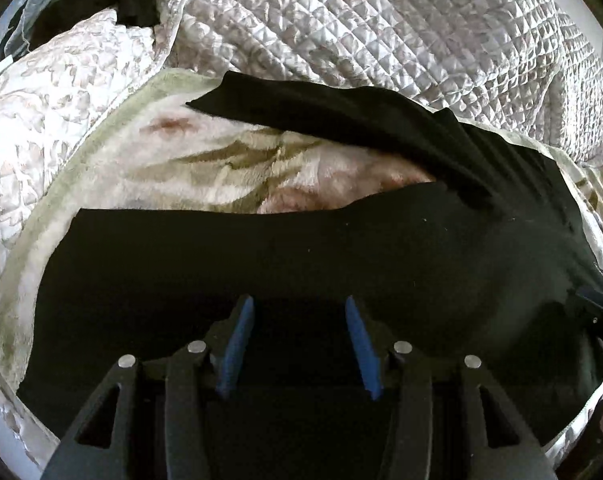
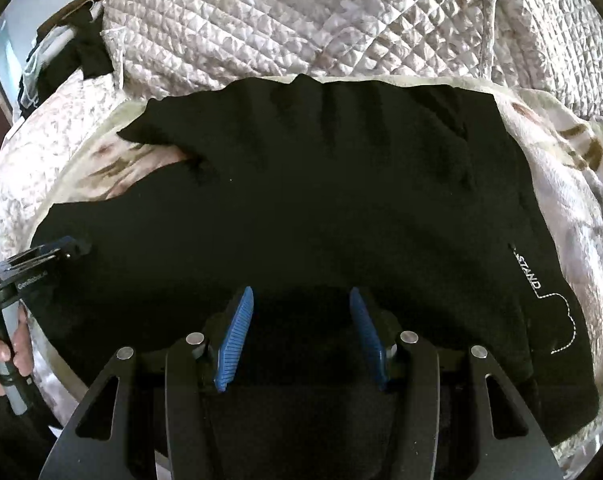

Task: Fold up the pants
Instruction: 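Close both grippers on the folded edge of the pants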

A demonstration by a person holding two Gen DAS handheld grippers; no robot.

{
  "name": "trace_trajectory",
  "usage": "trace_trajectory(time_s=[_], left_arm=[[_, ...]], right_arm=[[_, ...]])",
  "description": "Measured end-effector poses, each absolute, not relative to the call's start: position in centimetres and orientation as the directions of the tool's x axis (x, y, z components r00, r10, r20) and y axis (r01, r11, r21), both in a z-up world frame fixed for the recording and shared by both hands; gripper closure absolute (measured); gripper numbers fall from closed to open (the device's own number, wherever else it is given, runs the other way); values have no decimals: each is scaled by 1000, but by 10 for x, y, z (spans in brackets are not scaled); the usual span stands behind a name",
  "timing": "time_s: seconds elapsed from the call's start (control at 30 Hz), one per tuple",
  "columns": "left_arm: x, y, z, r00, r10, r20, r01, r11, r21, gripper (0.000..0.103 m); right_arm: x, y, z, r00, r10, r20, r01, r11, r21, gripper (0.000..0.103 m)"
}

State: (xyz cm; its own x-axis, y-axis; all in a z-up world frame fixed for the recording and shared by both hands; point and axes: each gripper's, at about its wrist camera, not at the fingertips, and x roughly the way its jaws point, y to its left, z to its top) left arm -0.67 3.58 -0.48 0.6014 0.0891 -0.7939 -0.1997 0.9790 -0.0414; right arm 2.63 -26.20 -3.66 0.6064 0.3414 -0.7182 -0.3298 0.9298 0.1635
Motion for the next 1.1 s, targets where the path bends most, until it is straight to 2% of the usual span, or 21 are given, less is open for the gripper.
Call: trace_trajectory(time_s=[0.37, 0.6, 0.7, 0.83, 1.03, 1.1], left_arm=[[0, 46, -2, 586, 112, -803, -239, 970, -38, 52], [7, 46, 13, 596, 78, -799, -205, 977, -57, 52], [20, 47, 19, 598, 59, -799, -182, 981, -64, 52], [47, 51, 28, 598, 0, -801, -140, 985, -105, 52], [100, 52, 44, 634, -14, -773, -87, 992, -90, 52], [120, 54, 47, 645, -32, -763, -73, 992, -103, 47]], right_arm=[[23, -264, -31, 597, 361, -716, -334, 924, 187, 52], [33, -259, -18, 582, 374, -722, -365, 914, 179, 51], [46, -255, -13, 576, 367, -730, -383, 910, 155, 46], [70, -251, -10, 545, 381, -747, -420, 895, 150, 46], [116, -252, 1, 543, 389, -744, -438, 887, 145, 46], [135, -251, 6, 552, 390, -737, -453, 882, 128, 46]])
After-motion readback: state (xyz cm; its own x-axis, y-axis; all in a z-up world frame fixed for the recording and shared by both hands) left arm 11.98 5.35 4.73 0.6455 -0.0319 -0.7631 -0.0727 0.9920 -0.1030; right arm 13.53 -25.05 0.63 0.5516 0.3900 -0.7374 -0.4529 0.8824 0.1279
